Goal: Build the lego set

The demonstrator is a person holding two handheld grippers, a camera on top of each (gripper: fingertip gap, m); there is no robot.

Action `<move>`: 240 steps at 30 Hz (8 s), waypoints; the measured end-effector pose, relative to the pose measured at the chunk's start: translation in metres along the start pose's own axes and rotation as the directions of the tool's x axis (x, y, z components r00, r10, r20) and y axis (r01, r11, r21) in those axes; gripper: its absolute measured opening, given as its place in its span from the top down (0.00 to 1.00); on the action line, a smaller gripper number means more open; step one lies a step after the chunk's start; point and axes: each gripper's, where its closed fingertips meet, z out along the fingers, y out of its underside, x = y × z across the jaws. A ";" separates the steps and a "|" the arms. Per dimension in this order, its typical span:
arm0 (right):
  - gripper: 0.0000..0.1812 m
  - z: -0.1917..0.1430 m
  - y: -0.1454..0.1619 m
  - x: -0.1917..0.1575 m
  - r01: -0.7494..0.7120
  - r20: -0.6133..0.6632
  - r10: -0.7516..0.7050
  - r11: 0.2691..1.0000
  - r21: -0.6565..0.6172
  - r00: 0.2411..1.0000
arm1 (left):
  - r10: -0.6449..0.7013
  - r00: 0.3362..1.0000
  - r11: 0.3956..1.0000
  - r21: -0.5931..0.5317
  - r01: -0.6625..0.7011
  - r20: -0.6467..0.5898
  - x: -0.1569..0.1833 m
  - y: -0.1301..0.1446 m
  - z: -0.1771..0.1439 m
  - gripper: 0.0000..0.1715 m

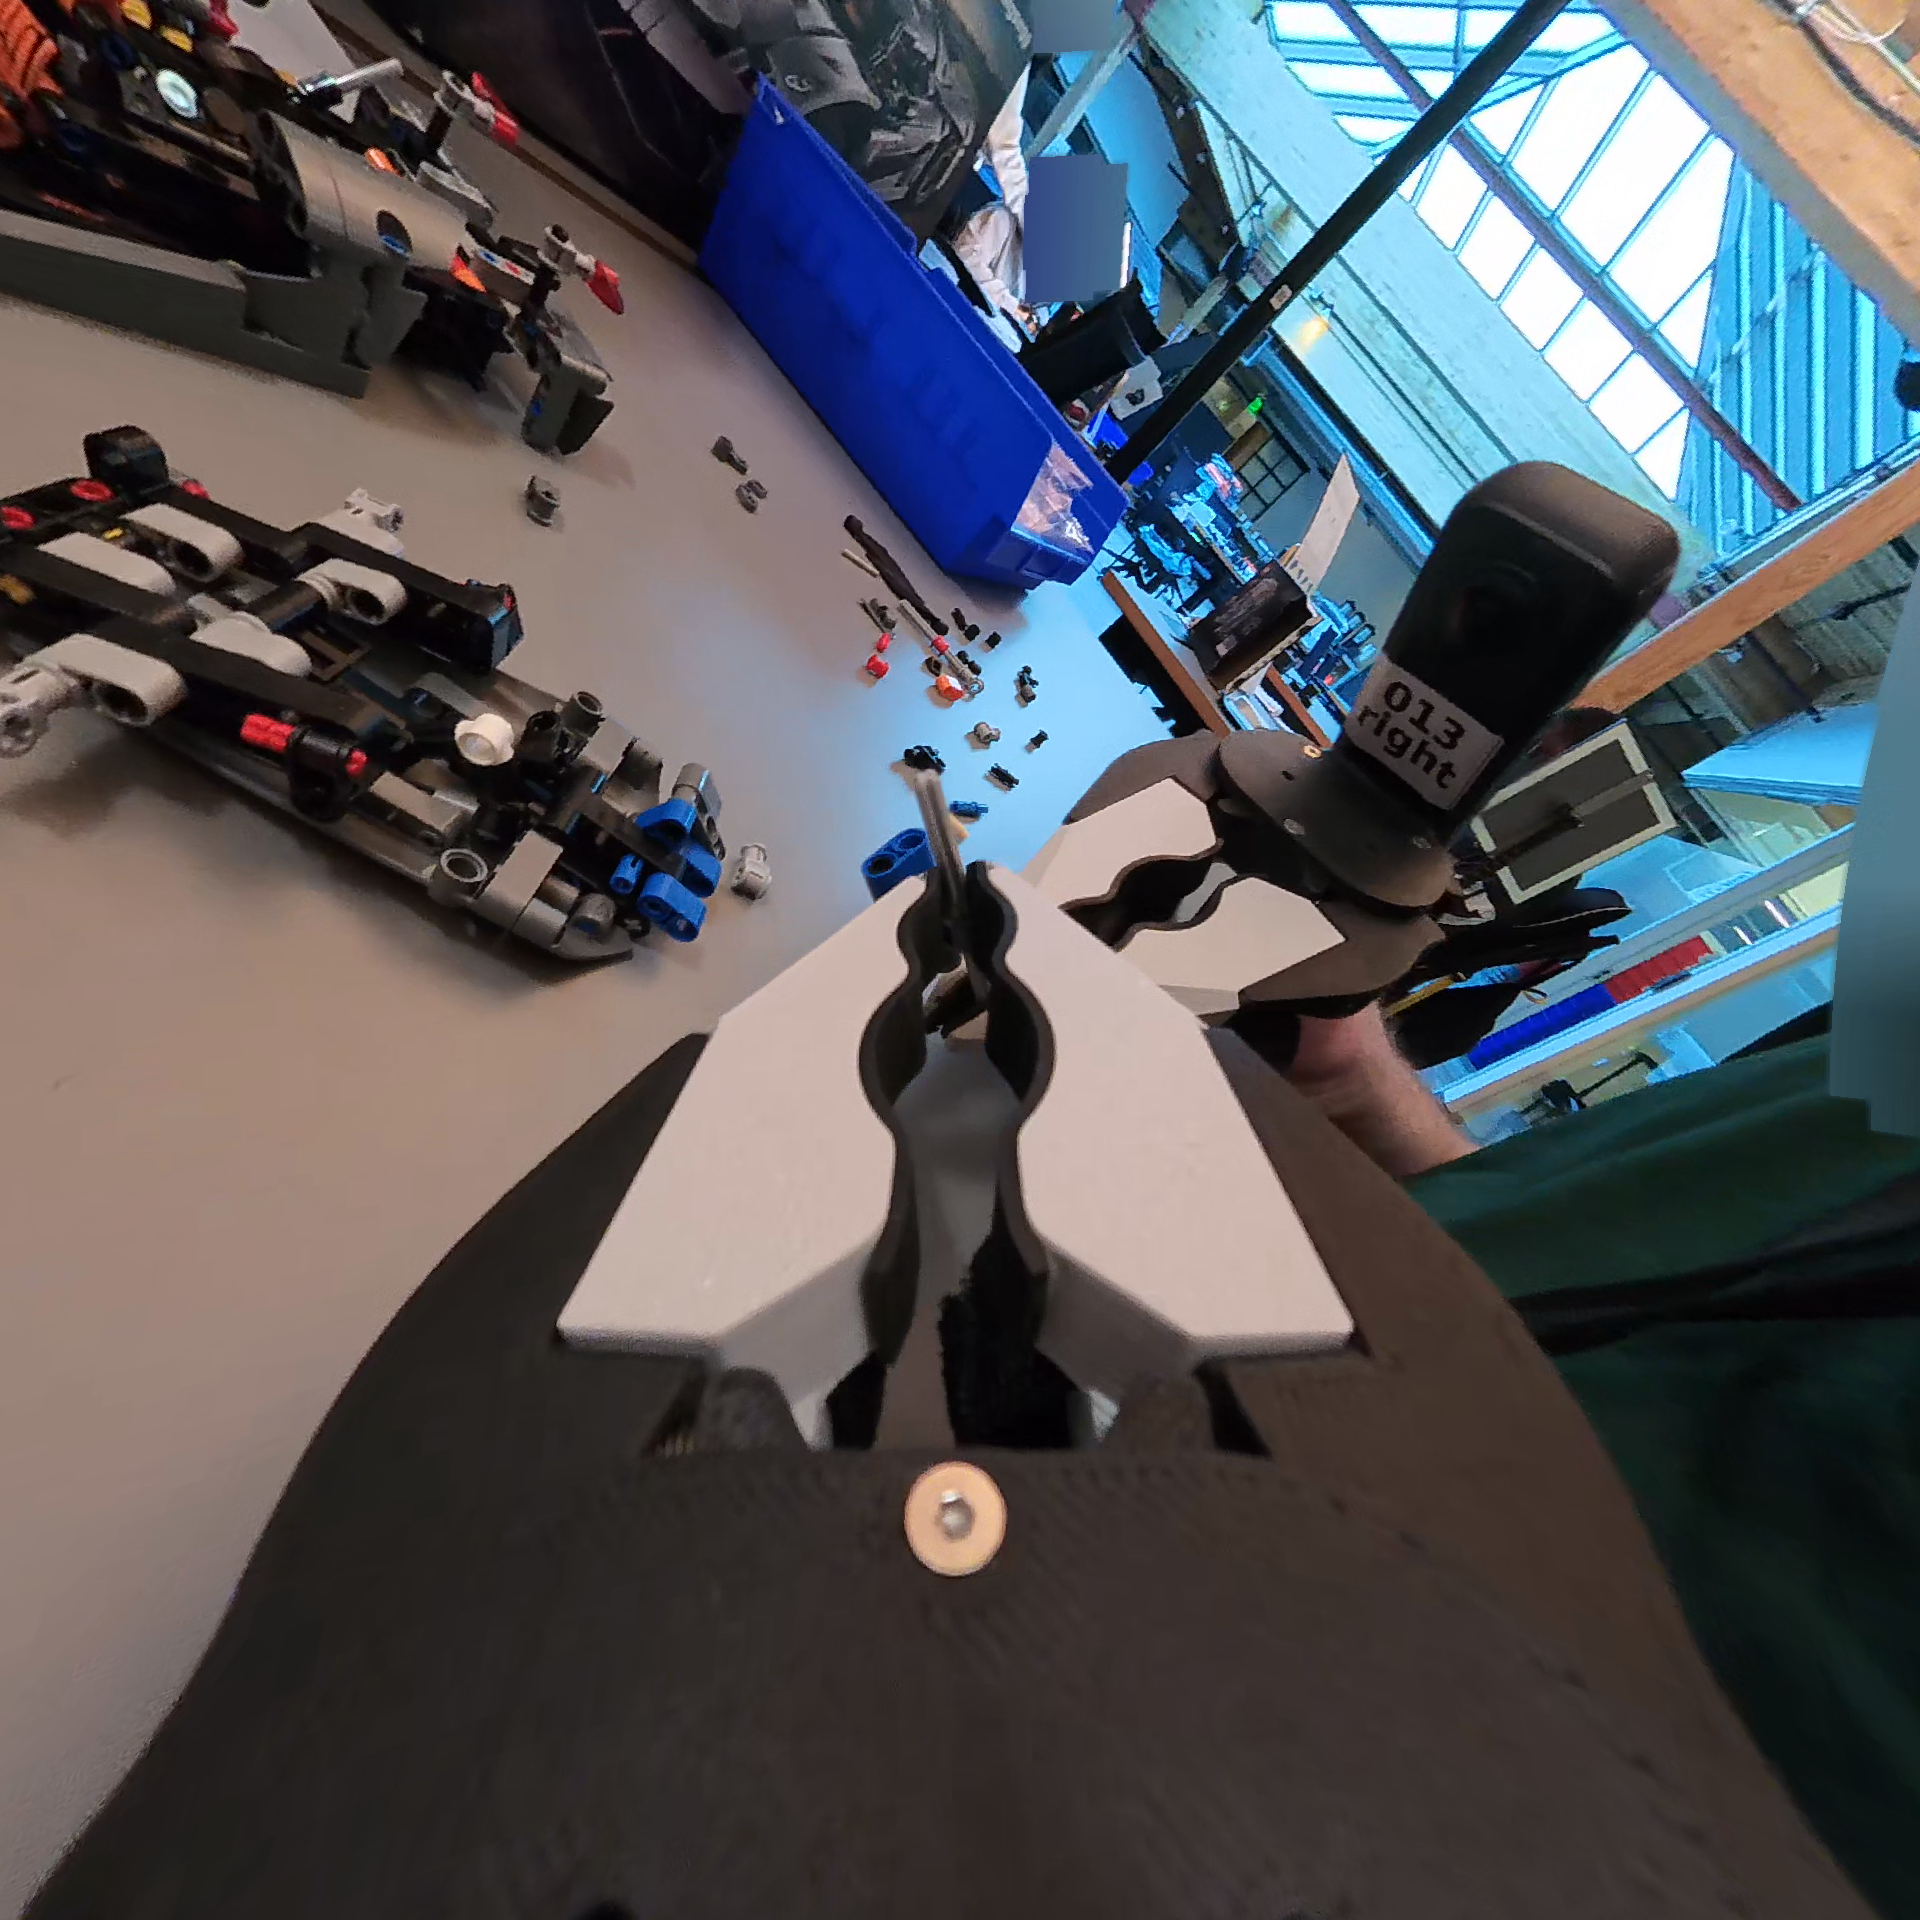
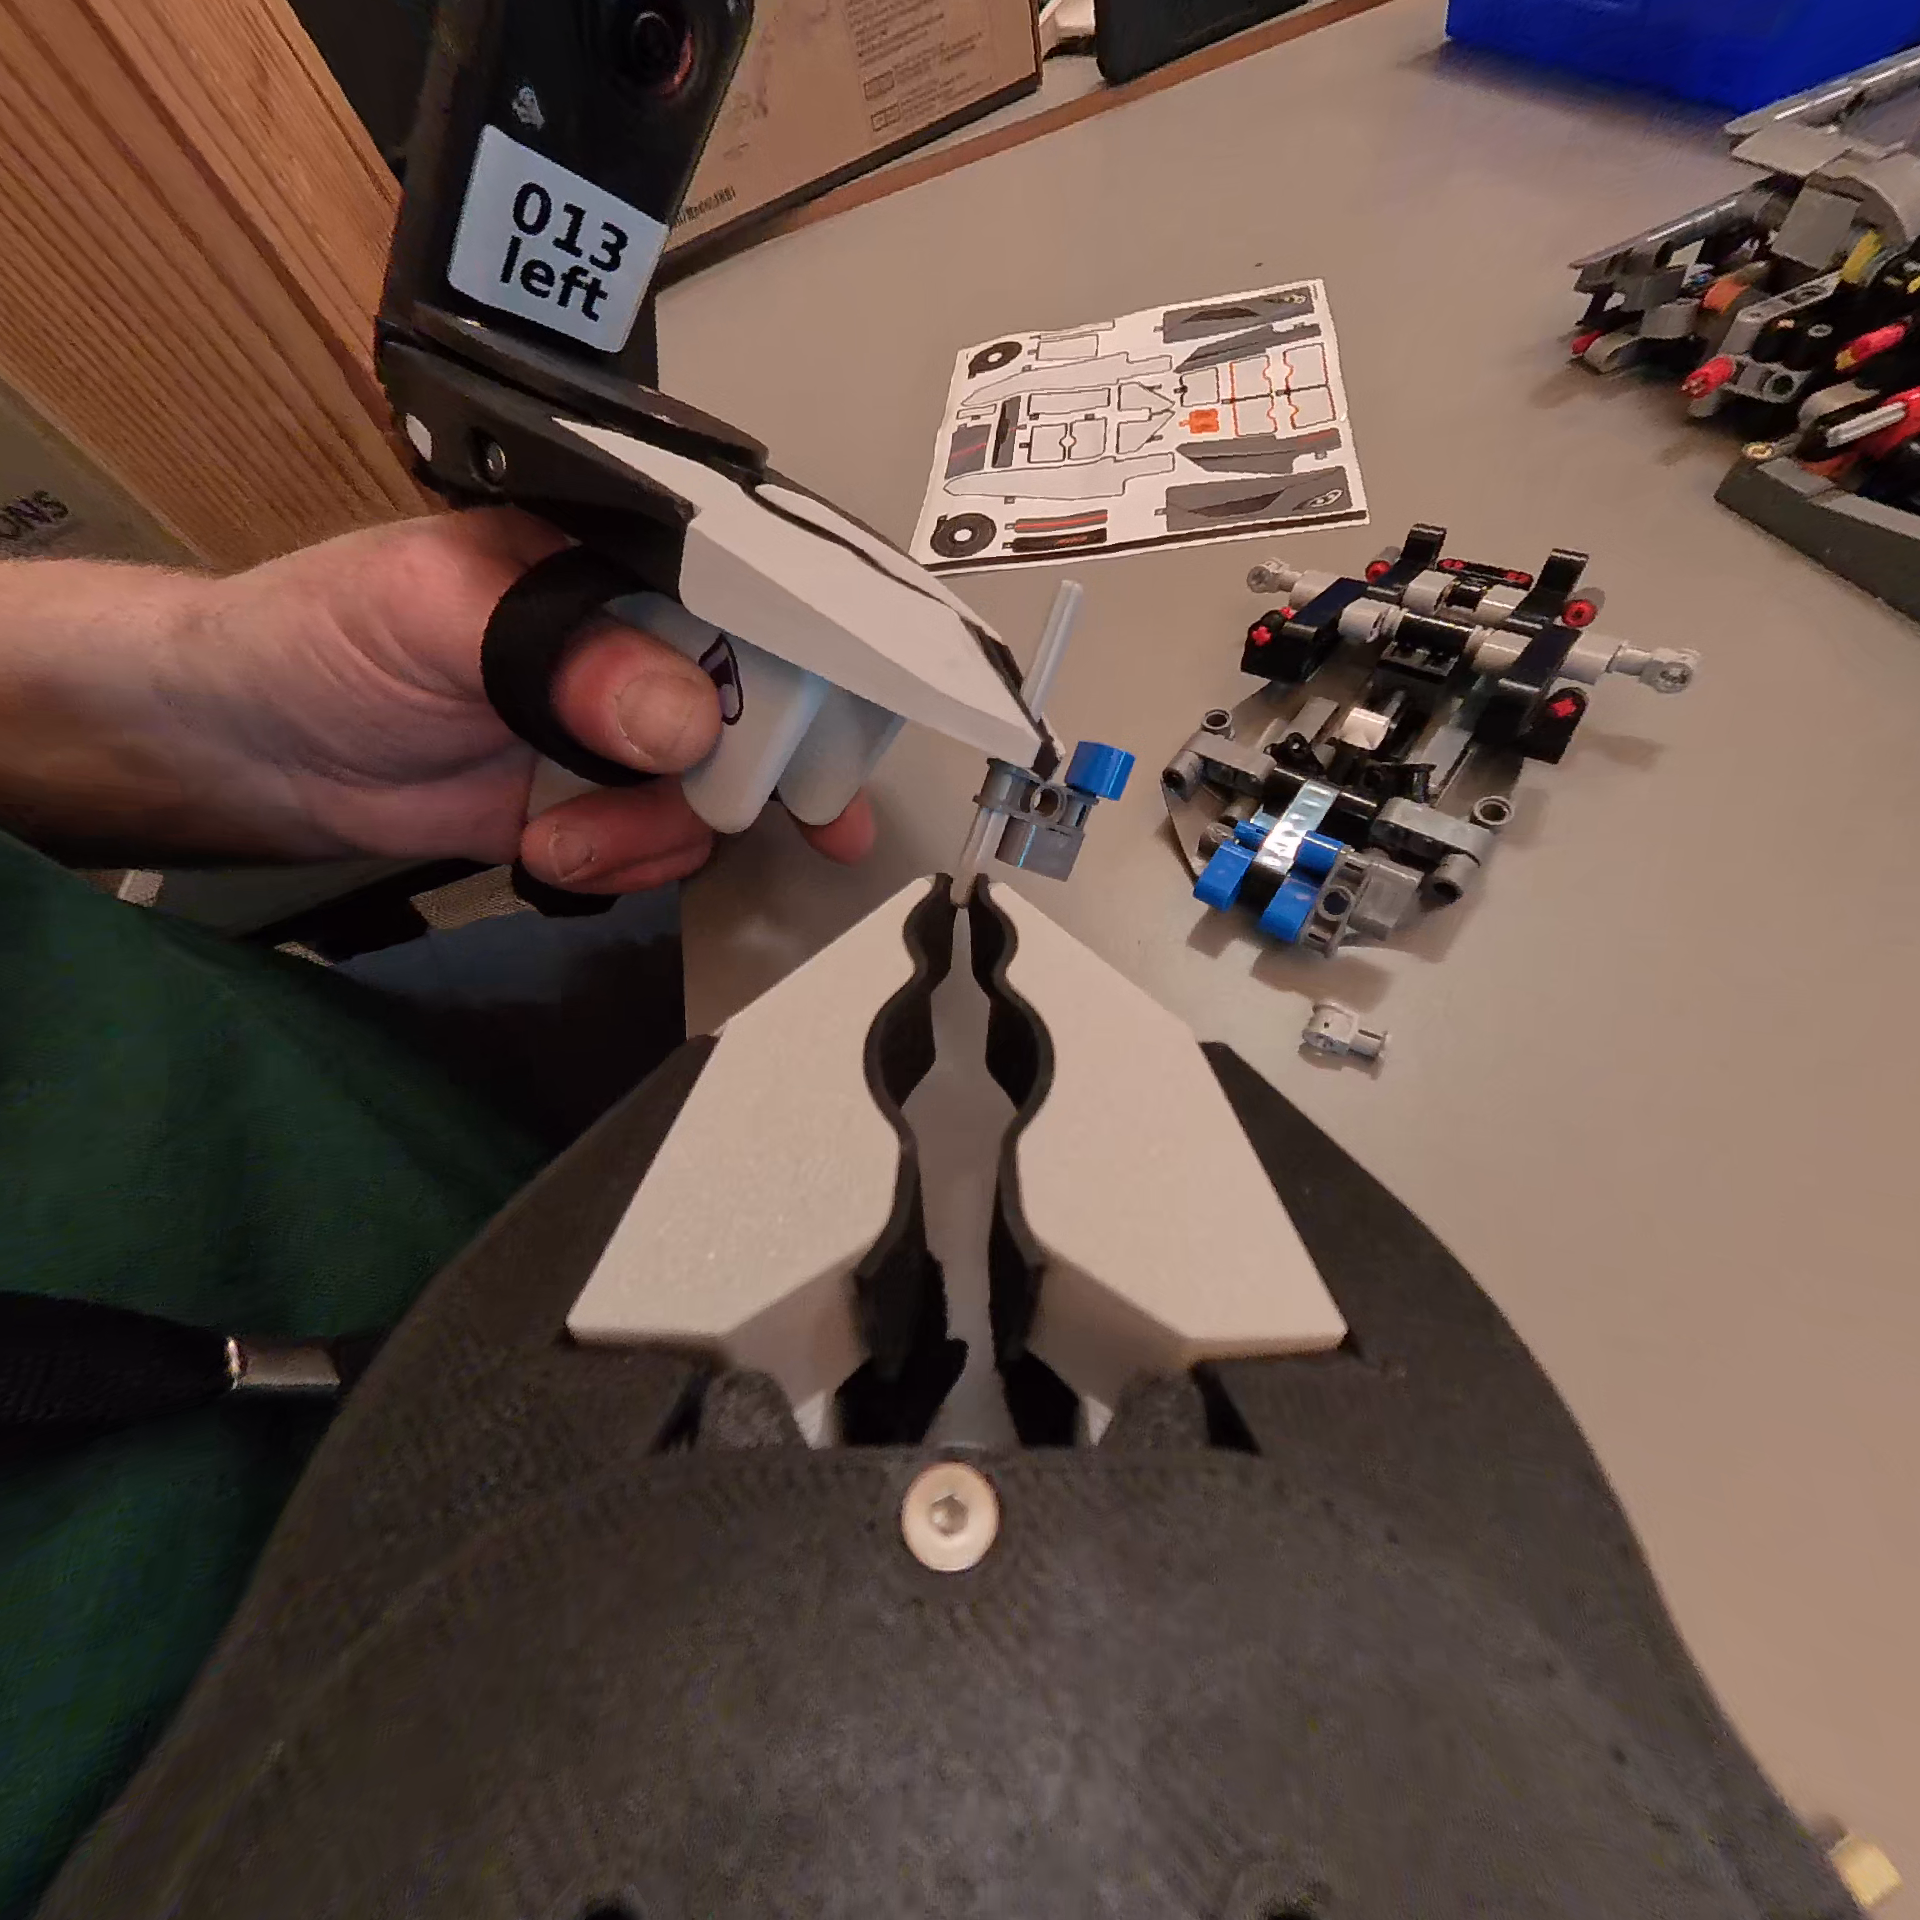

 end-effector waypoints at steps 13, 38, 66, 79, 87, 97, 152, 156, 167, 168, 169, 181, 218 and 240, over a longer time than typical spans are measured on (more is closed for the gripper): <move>1.00 0.005 0.006 0.001 -0.017 0.003 0.018 0.999 -0.047 1.000 | 0.015 0.996 1.000 0.007 -0.016 0.089 -0.008 0.006 -0.004 0.99; 0.97 -0.002 0.006 -0.001 0.057 0.000 -0.057 0.998 -0.033 0.998 | 0.033 0.994 0.998 -0.057 -0.027 0.106 -0.007 0.010 0.005 0.99; 0.82 -0.011 0.014 0.009 0.584 -0.037 -0.601 0.788 -0.195 0.799 | -0.229 0.972 0.954 -0.213 0.211 -0.060 0.001 0.028 0.020 0.99; 0.83 -0.006 0.025 0.005 0.530 -0.011 -0.544 0.822 -0.210 0.839 | -0.197 0.980 0.957 -0.220 0.190 -0.008 -0.004 0.040 0.017 0.99; 0.87 -0.005 0.021 0.008 0.511 -0.054 -0.535 0.829 -0.226 0.843 | -0.190 0.982 0.961 -0.200 0.189 0.012 -0.008 0.036 0.016 0.94; 0.86 -0.003 0.013 0.005 0.499 -0.075 -0.521 0.843 -0.198 0.850 | -0.159 0.987 0.973 -0.172 0.157 0.003 -0.008 0.029 0.007 0.96; 0.87 -0.030 0.018 0.067 0.278 -0.110 -0.328 0.905 -0.321 0.938 | 0.059 0.996 0.974 -0.222 -0.042 0.070 -0.015 0.029 -0.009 0.99; 0.88 -0.021 0.021 0.076 0.332 -0.028 -0.367 0.869 -0.367 0.930 | 0.028 0.998 0.974 -0.227 -0.013 0.062 -0.017 0.031 -0.011 0.99; 1.00 -0.003 0.036 0.079 0.383 0.106 -0.376 0.812 -0.440 0.921 | -0.075 0.996 0.963 -0.255 0.085 0.045 -0.022 0.034 -0.010 0.99; 1.00 -0.004 0.037 0.078 0.375 0.105 -0.368 0.815 -0.442 0.924 | -0.079 0.996 0.962 -0.258 0.088 0.044 -0.022 0.034 -0.010 0.99; 1.00 -0.006 0.038 0.077 0.368 0.106 -0.359 0.819 -0.440 0.927 | -0.078 0.996 0.961 -0.261 0.087 0.045 -0.022 0.033 -0.010 0.99; 0.87 -0.015 0.043 0.014 0.373 0.212 -0.313 0.846 -0.381 0.926 | -0.008 0.996 0.954 -0.299 0.034 0.089 -0.026 0.036 -0.015 0.99; 0.84 -0.012 0.035 0.014 0.246 0.013 -0.258 0.900 -0.359 0.966 | 0.062 0.995 0.933 -0.358 -0.031 0.074 -0.041 0.027 -0.026 0.99; 0.83 -0.017 0.033 0.015 0.273 -0.027 -0.306 0.884 -0.379 0.952 | 0.054 0.998 0.935 -0.351 -0.040 0.029 -0.041 0.023 -0.027 0.99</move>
